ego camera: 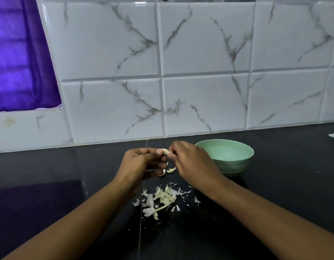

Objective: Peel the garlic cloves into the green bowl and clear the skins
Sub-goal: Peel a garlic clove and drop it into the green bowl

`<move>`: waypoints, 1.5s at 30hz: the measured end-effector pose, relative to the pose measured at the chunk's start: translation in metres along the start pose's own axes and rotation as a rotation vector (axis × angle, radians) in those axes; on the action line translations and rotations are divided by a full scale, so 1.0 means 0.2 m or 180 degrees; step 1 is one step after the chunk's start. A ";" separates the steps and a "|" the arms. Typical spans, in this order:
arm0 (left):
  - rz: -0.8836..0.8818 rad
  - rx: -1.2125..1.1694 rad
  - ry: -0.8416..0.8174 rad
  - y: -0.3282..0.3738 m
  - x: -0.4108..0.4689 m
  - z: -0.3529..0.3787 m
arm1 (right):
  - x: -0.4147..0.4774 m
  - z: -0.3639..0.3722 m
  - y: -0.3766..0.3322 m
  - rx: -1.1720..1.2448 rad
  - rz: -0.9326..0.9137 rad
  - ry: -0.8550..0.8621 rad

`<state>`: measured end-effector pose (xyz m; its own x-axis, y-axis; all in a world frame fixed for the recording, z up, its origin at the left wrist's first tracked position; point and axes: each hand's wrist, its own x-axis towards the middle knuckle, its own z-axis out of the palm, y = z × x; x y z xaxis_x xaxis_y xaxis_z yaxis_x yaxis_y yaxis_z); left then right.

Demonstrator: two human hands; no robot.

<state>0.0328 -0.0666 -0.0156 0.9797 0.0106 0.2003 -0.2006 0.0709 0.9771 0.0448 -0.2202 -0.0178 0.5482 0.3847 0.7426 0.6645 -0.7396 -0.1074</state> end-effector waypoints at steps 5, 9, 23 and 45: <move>-0.0160 -0.0233 0.0136 0.00 0.00 0.02 | -0.01 0.03 0.01 -0.0820 -0.0305 0.0207; -0.0137 -0.0234 0.0111 -0.01 0.01 0.02 | -0.01 0.03 0.01 -0.0598 -0.0211 0.0157; 0.0863 0.0573 -0.0260 -0.01 0.01 -0.05 | 0.04 -0.05 0.00 0.4278 0.2501 -0.1136; 0.0236 -0.0639 -0.0418 -0.01 0.02 -0.03 | 0.03 -0.04 0.00 0.3358 0.1780 -0.0410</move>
<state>0.0374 -0.0598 -0.0166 0.9508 -0.1057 0.2913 -0.2542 0.2716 0.9282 0.0443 -0.2220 -0.0091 0.9003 0.2516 0.3553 0.3738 -0.0284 -0.9271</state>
